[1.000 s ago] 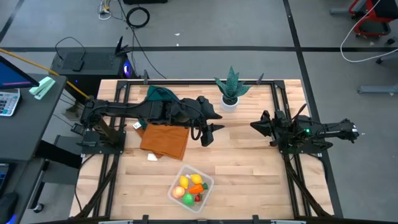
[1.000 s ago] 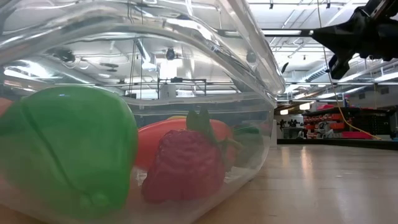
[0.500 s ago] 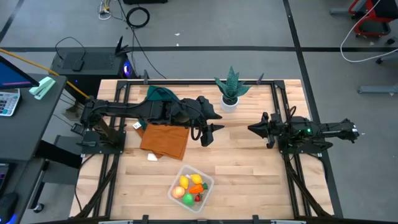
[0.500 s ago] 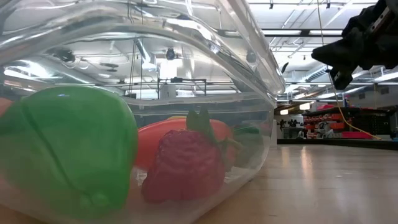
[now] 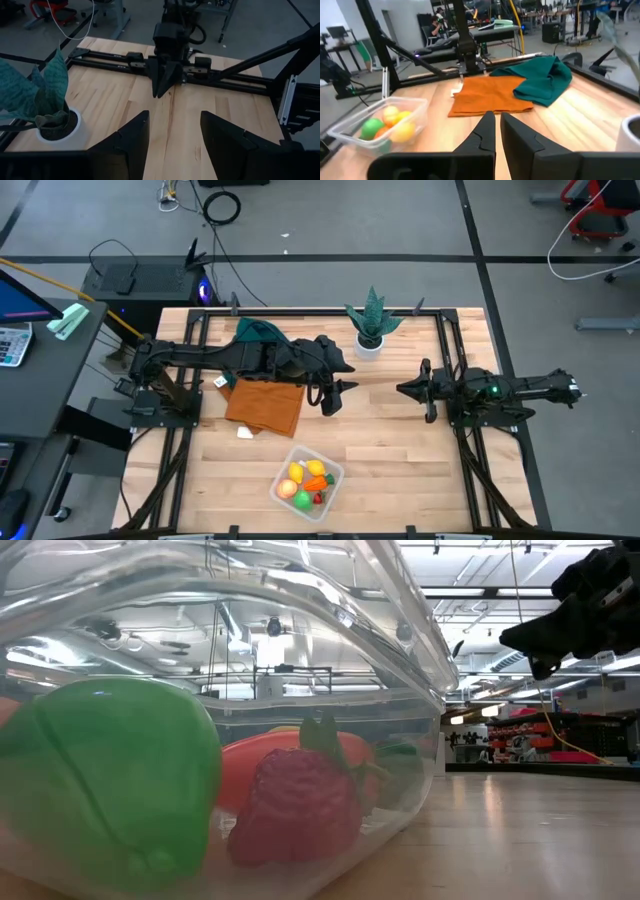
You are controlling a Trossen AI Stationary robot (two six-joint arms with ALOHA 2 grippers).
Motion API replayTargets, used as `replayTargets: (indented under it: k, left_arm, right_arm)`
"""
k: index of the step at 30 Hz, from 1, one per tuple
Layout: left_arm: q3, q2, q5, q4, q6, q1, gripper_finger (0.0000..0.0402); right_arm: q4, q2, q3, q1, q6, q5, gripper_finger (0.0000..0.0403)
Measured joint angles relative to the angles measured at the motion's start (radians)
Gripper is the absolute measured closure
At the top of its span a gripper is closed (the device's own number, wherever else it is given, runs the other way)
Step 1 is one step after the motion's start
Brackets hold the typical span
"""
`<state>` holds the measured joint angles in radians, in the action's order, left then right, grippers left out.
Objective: Pick and placing Produce into tupperware
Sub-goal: Return to Home Position
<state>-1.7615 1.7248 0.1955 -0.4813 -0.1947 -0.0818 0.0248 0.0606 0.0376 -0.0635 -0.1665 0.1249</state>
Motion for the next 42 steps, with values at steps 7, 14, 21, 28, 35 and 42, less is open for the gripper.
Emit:
replayTargets:
  k: [7, 14, 21, 28, 35, 42]
  left_arm:
    - [0.0, 0.0, 0.0, -0.015, 0.0, 0.0, 0.0219]
    - [0.0, 0.0, 0.002, -0.027, 0.061, 0.004, 0.0216]
    - [0.038, 0.003, -0.013, 0.03, 0.083, 0.008, 0.0216]
    - [0.285, 0.004, -0.097, 0.565, 0.1, 0.033, 0.0229]
    - [0.48, -0.001, -0.313, 0.904, 0.047, 0.11, 0.0229]
    - [0.736, -0.163, -0.271, 1.068, 0.005, 0.172, 0.024]
  right_arm:
    - [-0.036, -0.001, -0.004, 0.0, 0.056, 0.0, 0.0401]
    - [-0.033, -0.001, -0.004, 0.0, -0.016, 0.0, 0.0402]
    - [-0.035, -0.001, -0.004, 0.0, -0.016, 0.0, 0.0401]
    - [-0.033, -0.001, -0.004, 0.0, -0.016, 0.0, 0.0402]
    - [-0.033, -0.001, -0.003, 0.0, -0.016, 0.0, 0.04]
    - [-0.032, -0.001, -0.003, 0.0, -0.015, 0.0, 0.0402]
